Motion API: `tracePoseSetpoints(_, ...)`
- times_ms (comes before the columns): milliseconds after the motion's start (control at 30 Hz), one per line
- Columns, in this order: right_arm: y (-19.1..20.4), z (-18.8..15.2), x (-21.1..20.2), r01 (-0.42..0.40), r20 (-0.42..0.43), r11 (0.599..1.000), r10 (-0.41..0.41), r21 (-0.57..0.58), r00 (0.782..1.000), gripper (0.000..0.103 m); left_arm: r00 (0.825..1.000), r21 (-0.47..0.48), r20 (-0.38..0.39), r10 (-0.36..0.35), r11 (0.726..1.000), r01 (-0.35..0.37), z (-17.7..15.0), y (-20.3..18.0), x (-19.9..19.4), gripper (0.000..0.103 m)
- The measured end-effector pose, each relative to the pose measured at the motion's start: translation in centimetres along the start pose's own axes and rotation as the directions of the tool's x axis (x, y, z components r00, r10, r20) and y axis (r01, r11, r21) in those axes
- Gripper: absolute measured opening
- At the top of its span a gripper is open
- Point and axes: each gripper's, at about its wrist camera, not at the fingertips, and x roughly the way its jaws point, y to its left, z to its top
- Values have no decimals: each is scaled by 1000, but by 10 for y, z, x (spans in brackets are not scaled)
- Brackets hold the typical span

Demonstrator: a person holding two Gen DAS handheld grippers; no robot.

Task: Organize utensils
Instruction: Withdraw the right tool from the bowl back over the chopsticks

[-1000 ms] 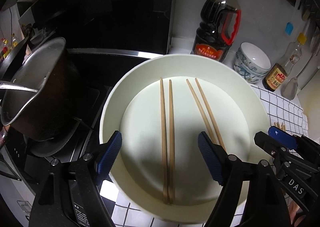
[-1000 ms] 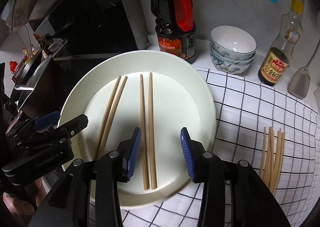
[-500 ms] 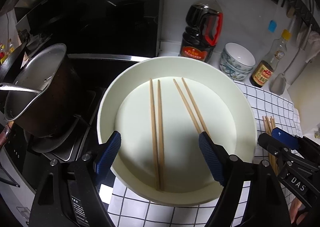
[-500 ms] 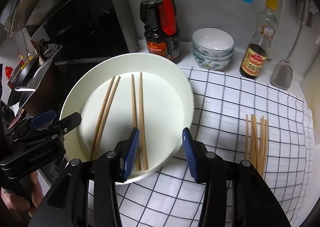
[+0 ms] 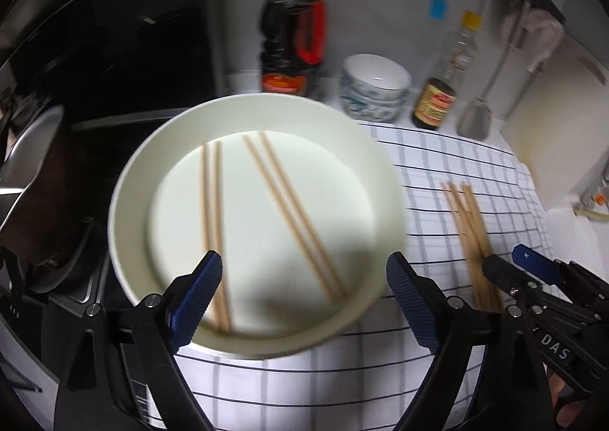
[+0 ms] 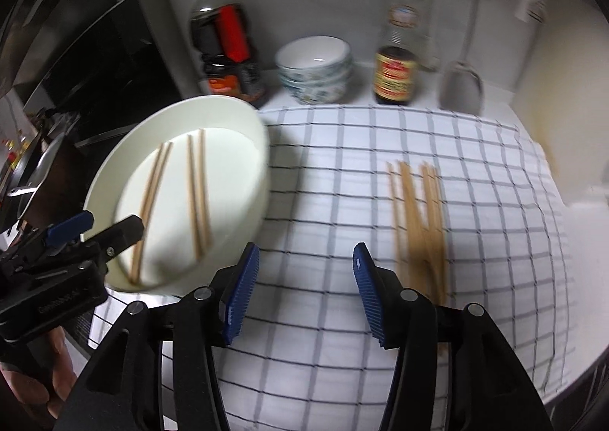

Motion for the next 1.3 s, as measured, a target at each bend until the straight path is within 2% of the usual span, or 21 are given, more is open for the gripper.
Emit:
tracePoseSetpoints(200, -58, -15, -12, 54, -2, 996, -54, 67, 999, 50, 999, 59, -9, -40, 997, 41, -5, -51, 3, 88)
tracePoseSetpoints(367, -105, -25, -15, 76, -6, 995, -76, 71, 997, 52, 999, 70, -12, -53, 996, 53, -12, -91, 11, 91)
tracePoseSetpoints(467, -127, -30, -15, 69, 0, 996, -69, 56, 998, 52, 999, 58, -22, -34, 998, 35, -18, -112, 19, 91)
tracePoseSetpoints(633, -156, -39, 6, 27, -8, 1000, -27, 4, 1000, 52, 998, 26, -42, 41, 999, -40, -33, -136, 34, 93)
tracePoseSetpoints(767, -167, -42, 28, 0, -29, 1000, 0, -3, 1000, 52, 996, 2, -62, 69, 998, -69, -41, -143, 48, 93)
tracePoseSetpoints(900, -171, -42, 47, -29, -24, 999, 30, 28, 999, 52, 994, 28, -65, 85, 996, -84, -45, -149, 63, 93)
tracePoseSetpoints(1033, -168, -37, 65, -18, -20, 998, 19, 58, 1000, 52, 995, 56, -73, 72, 996, -68, -46, -156, 79, 93)
tracePoseSetpoints(1133, -163, -35, 77, -8, -33, 999, 10, 48, 999, 52, 996, 57, -58, 66, 996, -62, -46, -158, 86, 93)
tracePoseSetpoints(1300, -158, -34, 87, 20, -35, 999, -19, 27, 999, 52, 996, 55, -75, 53, 997, -49, -45, -161, 100, 93)
